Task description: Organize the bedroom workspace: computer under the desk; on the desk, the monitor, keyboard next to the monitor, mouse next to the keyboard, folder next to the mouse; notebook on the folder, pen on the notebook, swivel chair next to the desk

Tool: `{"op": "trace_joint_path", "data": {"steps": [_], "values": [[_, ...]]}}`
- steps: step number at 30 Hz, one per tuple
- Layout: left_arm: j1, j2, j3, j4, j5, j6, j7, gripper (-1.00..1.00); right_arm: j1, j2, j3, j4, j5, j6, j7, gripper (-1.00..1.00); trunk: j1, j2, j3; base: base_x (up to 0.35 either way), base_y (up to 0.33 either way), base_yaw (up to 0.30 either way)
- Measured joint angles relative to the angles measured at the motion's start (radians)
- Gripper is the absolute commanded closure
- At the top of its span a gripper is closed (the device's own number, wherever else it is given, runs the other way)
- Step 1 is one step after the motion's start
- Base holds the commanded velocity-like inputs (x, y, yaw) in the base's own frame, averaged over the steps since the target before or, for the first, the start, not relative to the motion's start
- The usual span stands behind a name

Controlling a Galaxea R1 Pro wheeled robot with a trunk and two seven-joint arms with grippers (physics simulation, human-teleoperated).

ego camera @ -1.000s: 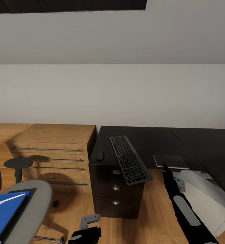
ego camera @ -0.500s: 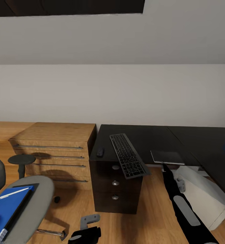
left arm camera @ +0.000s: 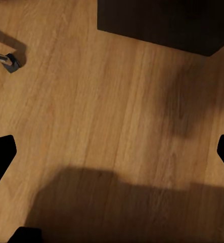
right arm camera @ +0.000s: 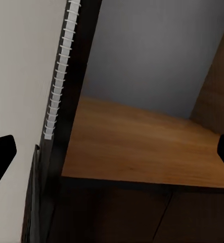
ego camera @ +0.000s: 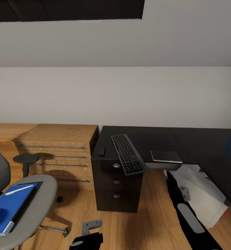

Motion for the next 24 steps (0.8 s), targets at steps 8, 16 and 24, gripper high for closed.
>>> {"op": "trace_joint_path", "data": {"steps": [8,16,24], "values": [[0.000,0.000,-0.005,0.001,-0.002,-0.001,0.001,-1.00,0.000,0.002,0.002,0.017,0.031,-0.002,0.001,-1.00,-0.031,0.056,0.025,-0.005,-0.001,0.000],[0.000,-0.001,-0.008,0.037,-0.004,-0.002,0.001,-1.00,0.001,0.005,0.052,0.176,0.190,-0.009,0.009,-1.00,-0.061,0.112,0.050,0.000,0.000,0.000],[0.000,-0.002,-0.066,0.215,-0.044,-0.136,0.003,-1.00,0.002,0.006,0.072,0.442,0.421,-0.119,0.012,-1.00,-0.092,0.168,0.075,0.000,0.000,0.000]]}}
